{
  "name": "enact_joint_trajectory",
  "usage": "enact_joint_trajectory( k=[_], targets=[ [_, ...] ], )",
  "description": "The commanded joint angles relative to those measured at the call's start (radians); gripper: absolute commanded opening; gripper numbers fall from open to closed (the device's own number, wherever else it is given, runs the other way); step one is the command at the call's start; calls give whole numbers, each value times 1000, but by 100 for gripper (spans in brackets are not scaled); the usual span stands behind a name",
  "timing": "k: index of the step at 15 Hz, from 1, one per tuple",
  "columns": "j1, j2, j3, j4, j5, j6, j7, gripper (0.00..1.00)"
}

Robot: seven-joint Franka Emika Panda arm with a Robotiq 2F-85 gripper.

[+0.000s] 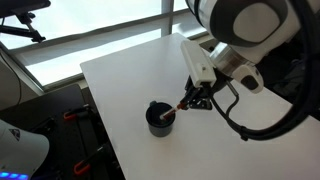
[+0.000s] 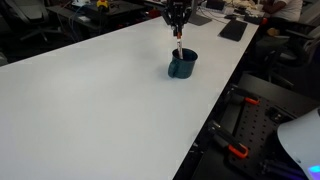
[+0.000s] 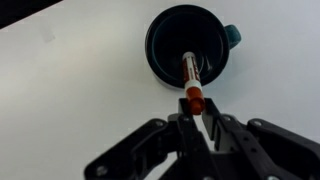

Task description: Put the marker on the table

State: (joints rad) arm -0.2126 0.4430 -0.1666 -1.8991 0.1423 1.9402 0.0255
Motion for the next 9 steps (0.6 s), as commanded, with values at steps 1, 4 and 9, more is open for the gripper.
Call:
enact_joint_trajectory(
  k=[1,4,9],
  targets=[
    [1,-90,-6,0,6,2,44,5],
    [-10,-150,-13,5,17,9,49,5],
    [-30,-206,-28,2,28,46,36,5]
  ],
)
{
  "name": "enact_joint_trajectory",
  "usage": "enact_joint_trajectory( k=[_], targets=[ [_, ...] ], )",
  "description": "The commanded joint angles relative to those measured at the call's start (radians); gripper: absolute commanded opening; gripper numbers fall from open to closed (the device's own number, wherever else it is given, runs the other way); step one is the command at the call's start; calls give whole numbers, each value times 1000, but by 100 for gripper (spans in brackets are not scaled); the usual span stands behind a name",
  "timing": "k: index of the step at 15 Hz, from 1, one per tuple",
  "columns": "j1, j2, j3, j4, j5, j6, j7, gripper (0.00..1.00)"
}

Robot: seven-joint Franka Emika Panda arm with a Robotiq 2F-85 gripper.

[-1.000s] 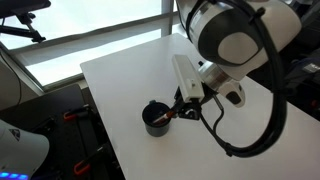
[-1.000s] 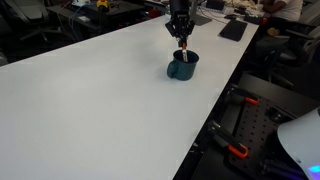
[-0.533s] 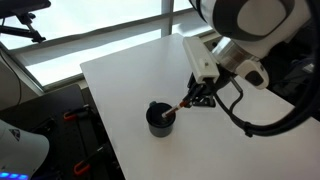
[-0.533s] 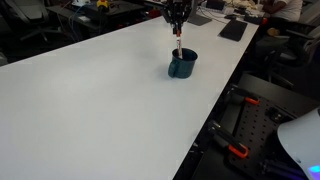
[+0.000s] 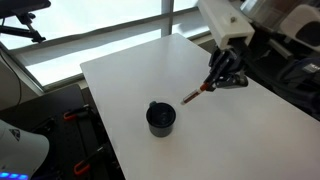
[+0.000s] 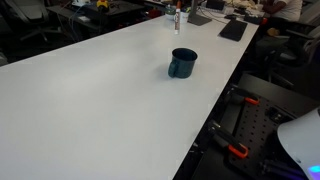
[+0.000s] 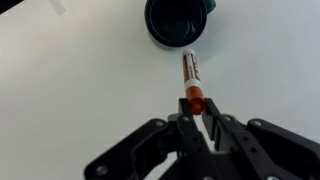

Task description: Put the marker on the table

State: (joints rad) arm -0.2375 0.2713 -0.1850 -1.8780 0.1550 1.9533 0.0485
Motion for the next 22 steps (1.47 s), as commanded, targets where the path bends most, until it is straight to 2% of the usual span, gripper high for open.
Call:
enact_joint_trajectory(
  k=[1,8,22],
  targets=[
    [-8,-34,-13,-19,11,48,14,5],
    [-27,18,-29,-3,11,108,12,5],
    [-69,205,-7,20,52,80,-27,5]
  ],
)
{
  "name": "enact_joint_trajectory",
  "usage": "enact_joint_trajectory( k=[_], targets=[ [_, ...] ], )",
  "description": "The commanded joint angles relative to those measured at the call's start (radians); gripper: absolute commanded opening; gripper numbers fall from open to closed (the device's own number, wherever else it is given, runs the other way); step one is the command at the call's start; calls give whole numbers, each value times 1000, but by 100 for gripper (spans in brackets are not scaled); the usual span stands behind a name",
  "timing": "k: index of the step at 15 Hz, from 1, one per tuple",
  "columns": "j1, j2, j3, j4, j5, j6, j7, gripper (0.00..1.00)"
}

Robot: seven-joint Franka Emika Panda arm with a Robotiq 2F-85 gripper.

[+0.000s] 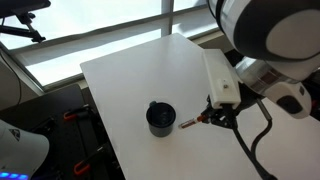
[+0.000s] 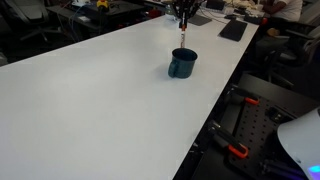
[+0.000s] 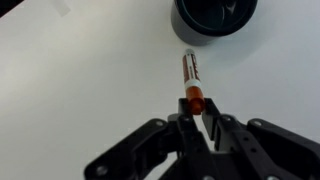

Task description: Put the marker on the table

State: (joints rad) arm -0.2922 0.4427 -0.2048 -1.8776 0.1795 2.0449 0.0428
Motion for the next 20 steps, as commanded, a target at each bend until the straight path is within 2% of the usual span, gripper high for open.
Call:
enact_joint_trajectory(
  k=[1,14,15,16,17,19,20],
  targets=[
    [-16,48,16,19,32,-16,-27,5],
    [-31,153,32,71,43,-69,-44,5],
    [-38,150,36,70,49,-80,-58,44],
    [-42,147,37,69,52,-82,-66,46],
    [-21,146,20,52,28,-45,-32,26],
    [-27,148,22,53,35,-51,-45,42],
    [-30,148,24,53,35,-52,-49,45]
  ],
)
